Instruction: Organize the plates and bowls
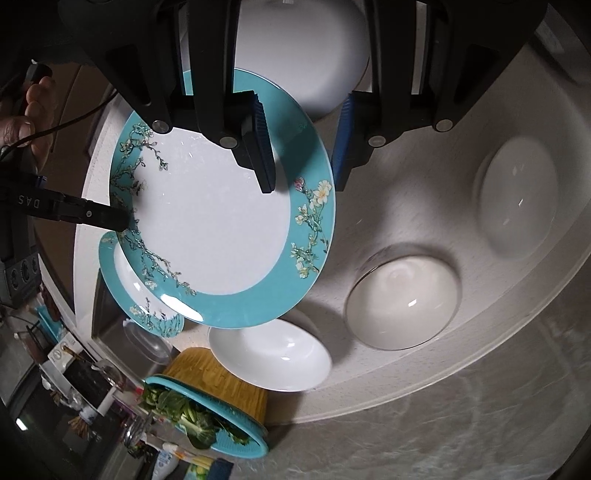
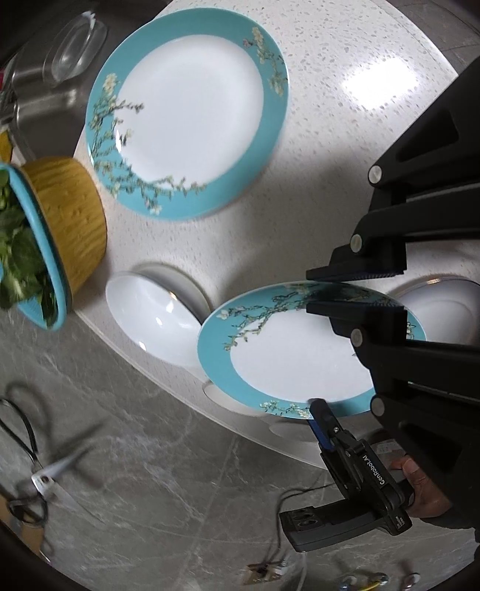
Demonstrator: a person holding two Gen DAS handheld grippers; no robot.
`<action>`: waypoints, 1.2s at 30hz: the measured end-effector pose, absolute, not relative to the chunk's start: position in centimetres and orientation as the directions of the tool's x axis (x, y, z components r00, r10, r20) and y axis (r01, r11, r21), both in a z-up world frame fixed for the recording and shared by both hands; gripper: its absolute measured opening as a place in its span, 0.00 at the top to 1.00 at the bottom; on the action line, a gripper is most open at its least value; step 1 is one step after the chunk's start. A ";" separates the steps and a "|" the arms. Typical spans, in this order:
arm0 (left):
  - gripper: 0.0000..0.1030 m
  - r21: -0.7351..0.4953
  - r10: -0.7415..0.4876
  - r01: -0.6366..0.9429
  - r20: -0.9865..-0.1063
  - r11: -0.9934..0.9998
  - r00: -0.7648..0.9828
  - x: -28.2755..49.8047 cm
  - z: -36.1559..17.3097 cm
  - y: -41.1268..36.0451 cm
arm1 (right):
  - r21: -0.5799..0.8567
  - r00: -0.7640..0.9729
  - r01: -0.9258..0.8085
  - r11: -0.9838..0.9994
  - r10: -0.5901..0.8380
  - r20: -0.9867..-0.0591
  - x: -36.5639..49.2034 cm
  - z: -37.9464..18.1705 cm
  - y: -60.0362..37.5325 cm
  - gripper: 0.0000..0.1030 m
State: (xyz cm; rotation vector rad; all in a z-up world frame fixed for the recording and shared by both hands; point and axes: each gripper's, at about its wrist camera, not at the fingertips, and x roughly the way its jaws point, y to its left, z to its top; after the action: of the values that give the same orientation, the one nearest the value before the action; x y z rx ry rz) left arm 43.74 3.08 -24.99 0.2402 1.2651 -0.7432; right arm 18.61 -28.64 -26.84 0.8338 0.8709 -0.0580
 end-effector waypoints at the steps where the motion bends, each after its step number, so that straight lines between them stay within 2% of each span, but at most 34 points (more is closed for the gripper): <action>1: 0.73 -0.228 -0.372 0.618 -0.922 0.752 0.112 43.4 -24.8 3.7 | 0.623 0.661 0.355 0.697 0.283 -0.695 18.6 -26.6 -28.1 0.88; 14: 0.73 -0.248 -0.335 0.514 -0.939 0.821 0.083 37.0 -26.6 13.0 | 0.598 0.579 0.277 0.752 0.366 -0.729 19.0 -28.3 -21.9 0.88; 20: 0.73 -0.220 -0.306 0.506 -0.947 0.834 0.093 33.8 -27.8 15.5 | 0.565 0.538 0.261 0.782 0.368 -0.758 18.4 -29.8 -19.8 0.88; 28: 0.73 -0.181 -0.270 0.527 -0.958 0.830 0.097 32.1 -30.4 15.8 | 0.515 0.501 0.269 0.814 0.339 -0.796 17.6 -32.3 -18.4 0.86; 36: 0.73 -0.156 -0.260 0.551 -0.959 0.820 0.114 31.7 -31.4 15.1 | 0.447 0.504 0.268 0.853 0.271 -0.820 16.9 -32.5 -17.8 0.85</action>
State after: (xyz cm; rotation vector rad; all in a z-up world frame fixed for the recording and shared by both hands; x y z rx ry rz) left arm 31.67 15.09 -31.38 0.2642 1.3309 -0.6046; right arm 16.87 -17.83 -32.48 0.5761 1.0586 0.0017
